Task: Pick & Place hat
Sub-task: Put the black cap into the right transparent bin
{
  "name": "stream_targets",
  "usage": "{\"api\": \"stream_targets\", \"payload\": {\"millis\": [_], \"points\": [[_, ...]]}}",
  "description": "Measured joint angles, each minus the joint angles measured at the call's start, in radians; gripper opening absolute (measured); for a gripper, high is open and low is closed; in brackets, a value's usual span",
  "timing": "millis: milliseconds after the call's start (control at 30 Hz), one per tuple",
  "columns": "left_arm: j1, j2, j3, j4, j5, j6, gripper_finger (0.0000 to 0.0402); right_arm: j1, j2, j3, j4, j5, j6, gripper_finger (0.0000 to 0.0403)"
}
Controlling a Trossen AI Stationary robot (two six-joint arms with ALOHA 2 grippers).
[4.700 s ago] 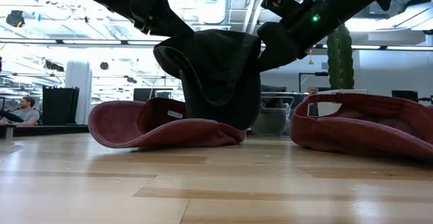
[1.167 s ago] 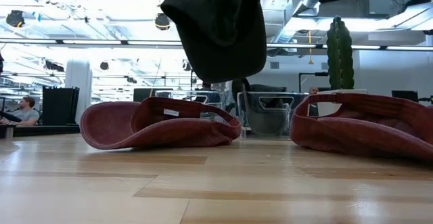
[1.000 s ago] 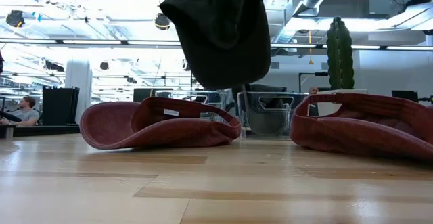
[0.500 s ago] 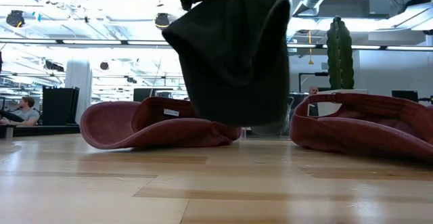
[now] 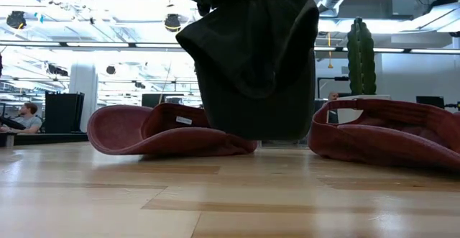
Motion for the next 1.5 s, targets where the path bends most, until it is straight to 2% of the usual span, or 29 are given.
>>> {"api": "stream_targets", "payload": {"millis": [300,567,800,867,933,1000,1067,1100,1133,1500], "points": [[-0.001,0.000,-0.010,-0.006,0.000,0.000,0.0026,-0.093,0.076,0.000,0.029,-0.103,-0.011,0.0248],[-0.001,0.000,-0.011,-0.006,0.000,-0.012,0.0026,-0.134,0.115,0.000,0.085,-0.109,-0.053,0.0249],[-0.001,0.000,-0.011,-0.006,0.000,-0.012,0.0026,-0.172,0.114,0.000,0.091,-0.188,-0.052,0.0243],[-0.001,0.000,-0.011,-0.006,0.000,-0.012,0.0026,-0.180,0.118,0.000,0.091,-0.194,-0.043,0.0228],[-0.001,0.000,-0.011,-0.005,0.000,-0.012,0.0028,-0.188,0.132,0.000,0.098,-0.208,-0.037,0.0195],[0.000,0.000,-0.012,-0.005,-0.002,-0.012,0.0033,-0.196,0.142,-0.001,0.101,-0.242,-0.025,0.0138],[0.000,0.000,-0.012,-0.001,-0.003,-0.011,0.0040,-0.208,0.160,0.001,0.120,-0.290,-0.014,0.0060],[0.000,0.000,-0.012,-0.002,-0.003,-0.011,0.0044,-0.213,0.165,-0.001,0.116,-0.314,-0.016,0.0031],[0.001,0.000,-0.013,-0.002,-0.003,-0.011,0.0048,-0.216,0.173,0.000,0.125,-0.330,-0.015,0.0019],[0.039,-0.004,-0.013,0.003,0.004,-0.019,0.0087,-0.226,0.210,0.078,0.049,-0.333,-0.025,0.0004]]}}
